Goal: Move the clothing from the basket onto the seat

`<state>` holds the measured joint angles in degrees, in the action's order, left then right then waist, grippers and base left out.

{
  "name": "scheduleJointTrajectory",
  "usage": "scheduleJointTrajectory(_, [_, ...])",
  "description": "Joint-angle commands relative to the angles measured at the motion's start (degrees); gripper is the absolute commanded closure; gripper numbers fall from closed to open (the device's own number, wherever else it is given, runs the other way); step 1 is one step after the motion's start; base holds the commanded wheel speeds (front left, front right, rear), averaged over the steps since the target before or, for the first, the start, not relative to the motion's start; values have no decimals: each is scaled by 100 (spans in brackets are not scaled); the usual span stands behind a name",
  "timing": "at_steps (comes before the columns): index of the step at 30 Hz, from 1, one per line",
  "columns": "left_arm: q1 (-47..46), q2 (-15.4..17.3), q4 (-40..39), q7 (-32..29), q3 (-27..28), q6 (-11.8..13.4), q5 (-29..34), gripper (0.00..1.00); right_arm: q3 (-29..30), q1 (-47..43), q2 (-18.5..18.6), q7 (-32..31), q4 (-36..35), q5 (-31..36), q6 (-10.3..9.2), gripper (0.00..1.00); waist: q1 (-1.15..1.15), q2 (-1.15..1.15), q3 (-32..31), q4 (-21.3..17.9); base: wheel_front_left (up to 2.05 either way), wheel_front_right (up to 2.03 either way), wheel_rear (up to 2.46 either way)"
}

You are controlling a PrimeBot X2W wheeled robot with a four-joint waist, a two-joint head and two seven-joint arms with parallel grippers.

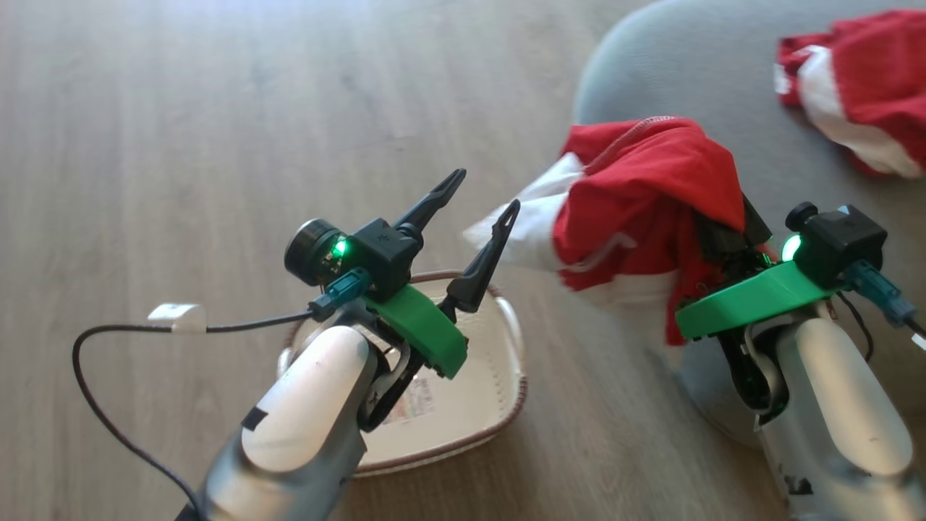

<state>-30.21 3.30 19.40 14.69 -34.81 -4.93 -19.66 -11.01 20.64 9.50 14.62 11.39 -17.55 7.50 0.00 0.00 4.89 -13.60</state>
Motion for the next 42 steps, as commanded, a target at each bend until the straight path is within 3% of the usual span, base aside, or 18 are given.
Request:
scheduleJointTrajectory(1, [-117,65,-173,30,234,-35,45,0,-68,105,-42,38,-251,-5,-1,100,0,0,-33,-526,0,0,0])
scheduleJointTrajectory(12, [-33,36,-115,30,242,-136,127,0,141,-13,-60,38,-486,-49,-1,100,0,0,28,-1604,0,0,0])
scheduleJointTrajectory(21, [-447,-21,51,30,-114,-236,33,0,1024,-573,-150,38,-1142,62,-1,100,0,0,189,-1755,0,0,0])
scheduleJointTrajectory(28, [-522,-33,68,30,-229,-251,15,0,1320,-915,-120,38,-1372,145,-1,100,0,0,357,-1808,0,0,0])
scheduleJointTrajectory(34, [-507,4,-25,30,-300,-254,103,0,1457,-393,67,38,-1328,147,-1,100,0,0,829,-1799,0,0,0])
scheduleJointTrajectory(42, [-511,249,-87,30,-429,-255,227,0,1680,1045,561,38,-921,133,-1,100,0,0,1662,-1794,0,0,0])
